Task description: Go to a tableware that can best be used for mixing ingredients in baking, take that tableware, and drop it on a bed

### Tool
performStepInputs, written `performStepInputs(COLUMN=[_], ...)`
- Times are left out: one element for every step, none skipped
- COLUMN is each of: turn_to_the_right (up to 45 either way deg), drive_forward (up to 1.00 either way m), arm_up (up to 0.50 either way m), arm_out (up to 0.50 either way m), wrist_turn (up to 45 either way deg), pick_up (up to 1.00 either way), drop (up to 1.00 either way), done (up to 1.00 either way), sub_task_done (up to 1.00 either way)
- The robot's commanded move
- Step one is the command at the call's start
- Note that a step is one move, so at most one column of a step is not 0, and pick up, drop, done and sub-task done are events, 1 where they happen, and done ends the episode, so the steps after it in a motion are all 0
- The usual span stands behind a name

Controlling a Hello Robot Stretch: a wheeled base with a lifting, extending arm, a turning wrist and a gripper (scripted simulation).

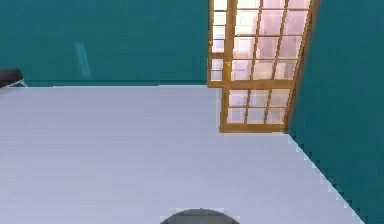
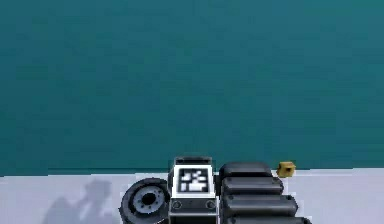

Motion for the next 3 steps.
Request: performStepInputs(turn_to_the_right=[0.0,0.0,0.0], drive_forward=[1.00,1.00,0.55], arm_up=[0.00,0.00,0.00], arm_out=[0.00,0.00,0.00], wrist_turn=[0.0,0.0,0.0], pick_up=[0.00,0.00,0.00], drop=[0.00,0.00,0.00], done=[0.00,0.00,0.00], sub_task_done=[0.00,0.00,0.00])
